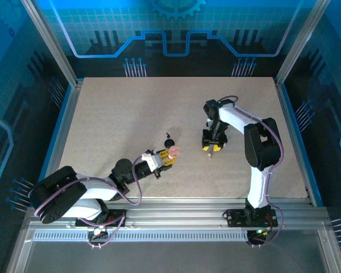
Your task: Insert the wireless bluetooth earbuds into the charging case
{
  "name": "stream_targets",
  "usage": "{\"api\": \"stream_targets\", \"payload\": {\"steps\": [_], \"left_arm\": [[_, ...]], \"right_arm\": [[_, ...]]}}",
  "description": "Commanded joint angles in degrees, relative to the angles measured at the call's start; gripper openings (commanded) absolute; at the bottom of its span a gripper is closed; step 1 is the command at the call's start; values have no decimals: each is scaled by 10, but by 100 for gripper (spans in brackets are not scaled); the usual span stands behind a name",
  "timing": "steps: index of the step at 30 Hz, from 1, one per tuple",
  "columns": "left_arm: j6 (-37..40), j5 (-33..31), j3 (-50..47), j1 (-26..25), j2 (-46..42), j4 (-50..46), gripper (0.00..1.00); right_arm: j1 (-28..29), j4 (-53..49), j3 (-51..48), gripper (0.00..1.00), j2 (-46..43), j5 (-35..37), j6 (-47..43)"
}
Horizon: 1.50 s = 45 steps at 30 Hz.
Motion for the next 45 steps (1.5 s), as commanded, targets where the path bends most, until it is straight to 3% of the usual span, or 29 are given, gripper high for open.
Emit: {"api": "stream_targets", "payload": {"steps": [1,9,28,39,45], "left_arm": [[0,-7,-1,-3,-2,19,14],[-1,-5,4,-3,9,19,14],[12,-9,4,-3,9,19,14],[27,-28,7,-3,5,-8,14],[16,-39,19,-3,60,19,14]], "right_arm": [[-8,2,-10,42,21,-14,20],[-7,10,-27,40,30,-18,20],[-8,30,-36,23,45,-19,12],[-4,58,-67,19,-3,-18,21],[5,89,-86,18,-54,-15,29]]}}
